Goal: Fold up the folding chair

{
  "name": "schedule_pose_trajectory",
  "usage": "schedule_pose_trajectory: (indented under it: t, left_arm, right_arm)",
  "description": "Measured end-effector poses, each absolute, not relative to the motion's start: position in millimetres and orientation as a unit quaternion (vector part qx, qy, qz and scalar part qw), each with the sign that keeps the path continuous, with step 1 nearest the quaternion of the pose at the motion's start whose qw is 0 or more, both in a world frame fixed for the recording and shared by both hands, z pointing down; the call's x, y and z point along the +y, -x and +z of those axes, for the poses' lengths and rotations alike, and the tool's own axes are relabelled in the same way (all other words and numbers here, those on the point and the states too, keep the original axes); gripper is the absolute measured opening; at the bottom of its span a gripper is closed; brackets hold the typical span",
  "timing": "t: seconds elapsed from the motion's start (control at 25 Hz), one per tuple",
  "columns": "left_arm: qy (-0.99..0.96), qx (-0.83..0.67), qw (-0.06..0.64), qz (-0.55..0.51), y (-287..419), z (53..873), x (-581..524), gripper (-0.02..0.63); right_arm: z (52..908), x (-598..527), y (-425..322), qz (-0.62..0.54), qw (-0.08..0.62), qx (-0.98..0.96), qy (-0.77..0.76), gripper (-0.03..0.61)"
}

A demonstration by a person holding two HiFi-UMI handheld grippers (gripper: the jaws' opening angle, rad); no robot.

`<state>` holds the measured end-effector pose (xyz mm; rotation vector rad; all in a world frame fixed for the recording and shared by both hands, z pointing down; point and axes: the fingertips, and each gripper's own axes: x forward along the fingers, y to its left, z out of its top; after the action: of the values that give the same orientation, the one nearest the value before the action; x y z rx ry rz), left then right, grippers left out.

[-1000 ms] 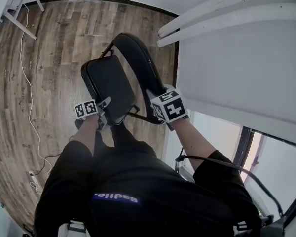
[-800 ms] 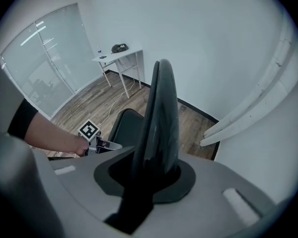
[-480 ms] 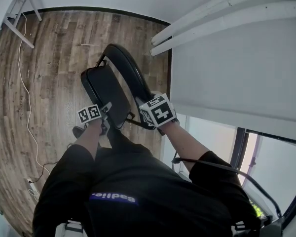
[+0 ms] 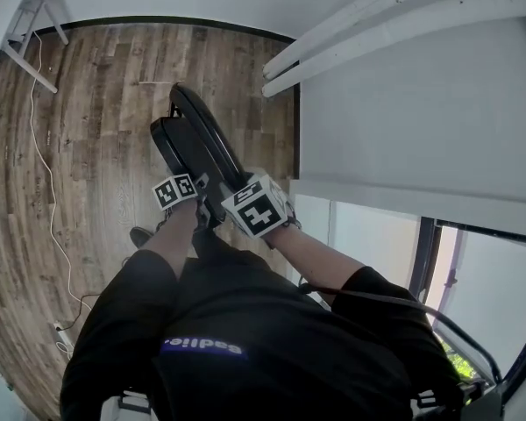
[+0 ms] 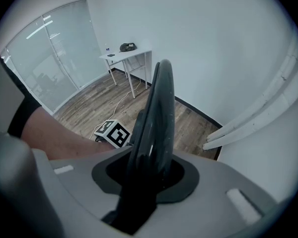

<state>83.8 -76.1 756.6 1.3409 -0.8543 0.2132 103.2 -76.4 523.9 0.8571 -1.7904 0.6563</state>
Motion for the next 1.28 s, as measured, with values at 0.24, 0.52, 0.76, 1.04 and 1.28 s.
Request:
schedule_pose_trajectory:
  t: [0.24,0.52,0.76,1.04,1.28]
  left_arm:
    - [-0.589,-0.395,0.694,0.123,-102.4,749.6,-82.9,0.158]
    - [-0.579,-0.404,0.693,0.144,-119.5,745.8,-90.8,0.158]
    - [-0.578,-0.416,0.684,0.160,-130.0,748.1,-98.5,0.158]
    - [-0.627,-0.375,0.657,0.186,-147.2,740.1,-106.6,0.158]
    - [-0.638,-0.343,0.652,0.223,-144.2,742.4,-95.5,0.160]
  right_arm:
    - [520.7,-73.9,-100.7,0.265,0.508,-0.735,-0.362,0.105]
    - [519.1,-73.6,-96.2,0.257,0.512,-0.731,-0.370,0.103]
    - [519.4,-72.1,-94.9,0.254,0.515,-0.727,-0.378,0.101]
    - [516.9,-80.2,-108.5,0.260,0.505,-0.724,-0.391,0.083]
    - [518.1,-83.7,-117.9,0.258,0.503,-0.721,-0.401,0.078]
